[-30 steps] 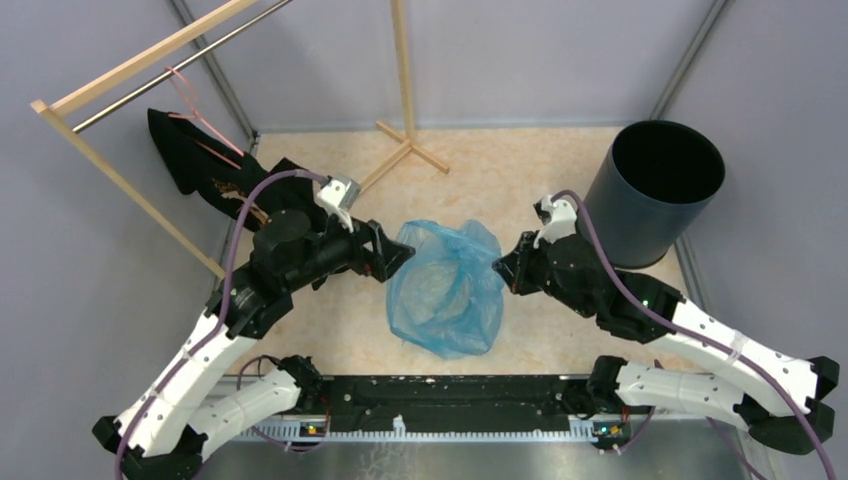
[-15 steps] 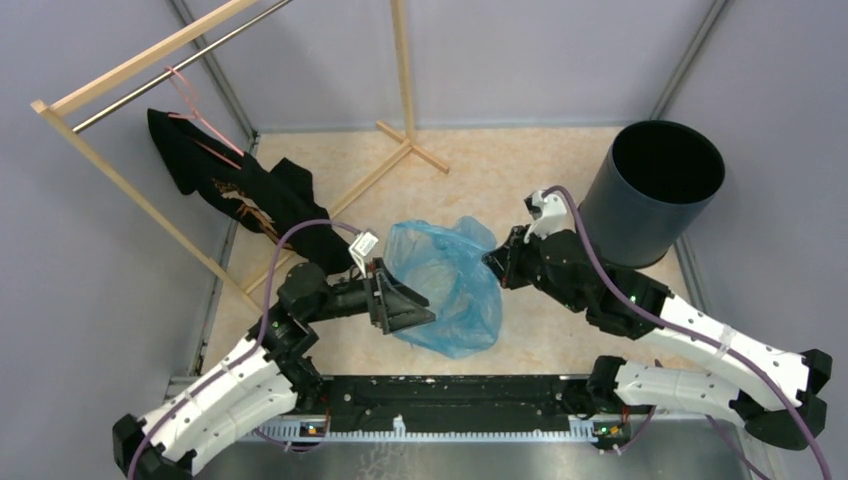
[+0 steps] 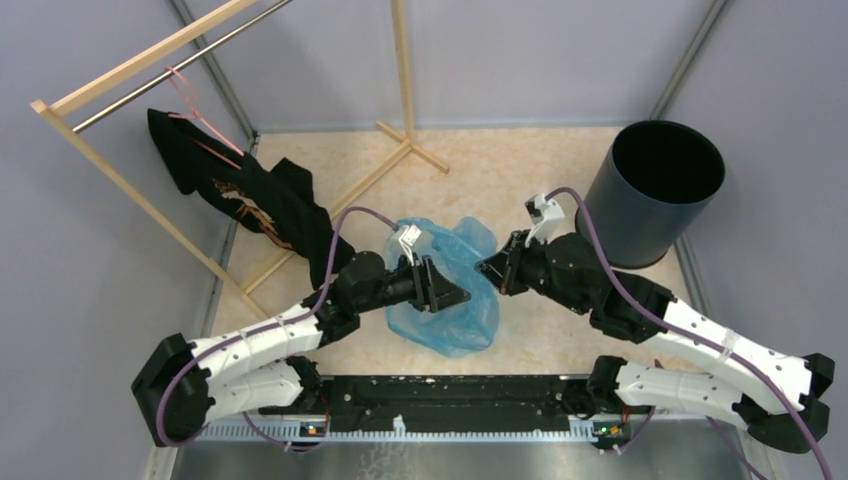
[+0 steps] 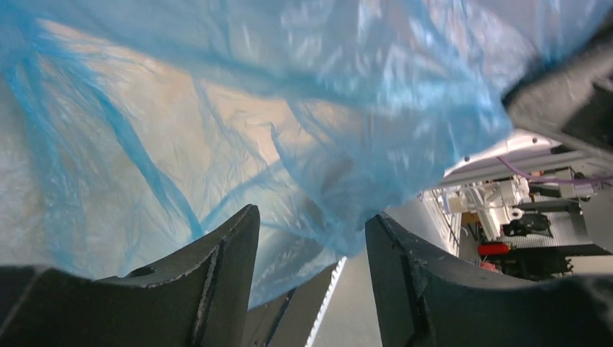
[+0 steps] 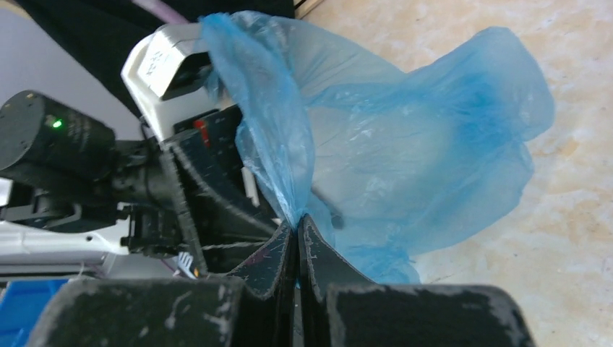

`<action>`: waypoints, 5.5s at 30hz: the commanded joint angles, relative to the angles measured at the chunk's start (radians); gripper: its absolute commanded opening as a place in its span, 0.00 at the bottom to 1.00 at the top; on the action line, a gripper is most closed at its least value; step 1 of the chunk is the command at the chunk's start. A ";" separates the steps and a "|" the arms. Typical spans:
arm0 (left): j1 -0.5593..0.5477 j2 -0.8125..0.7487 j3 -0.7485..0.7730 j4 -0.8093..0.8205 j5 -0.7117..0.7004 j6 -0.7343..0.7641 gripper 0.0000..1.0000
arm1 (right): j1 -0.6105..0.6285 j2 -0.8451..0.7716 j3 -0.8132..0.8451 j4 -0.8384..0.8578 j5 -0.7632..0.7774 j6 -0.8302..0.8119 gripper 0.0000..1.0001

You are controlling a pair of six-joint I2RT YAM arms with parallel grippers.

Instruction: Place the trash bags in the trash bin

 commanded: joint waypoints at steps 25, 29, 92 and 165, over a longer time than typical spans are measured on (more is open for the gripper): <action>-0.014 -0.294 0.283 -0.800 -0.177 0.235 0.98 | -0.014 -0.244 -0.041 -0.134 0.252 0.061 0.00; -0.014 -0.372 0.268 -0.982 -0.383 0.196 0.97 | -0.013 -0.243 -0.046 -0.122 0.236 0.063 0.00; 0.347 -0.097 0.301 -0.548 -0.210 0.397 0.00 | -0.706 -0.141 -0.333 0.309 -0.671 -0.157 0.00; 0.348 -0.400 0.472 -0.710 -0.269 0.647 0.00 | -0.933 0.629 0.608 -0.467 -0.099 -0.604 0.25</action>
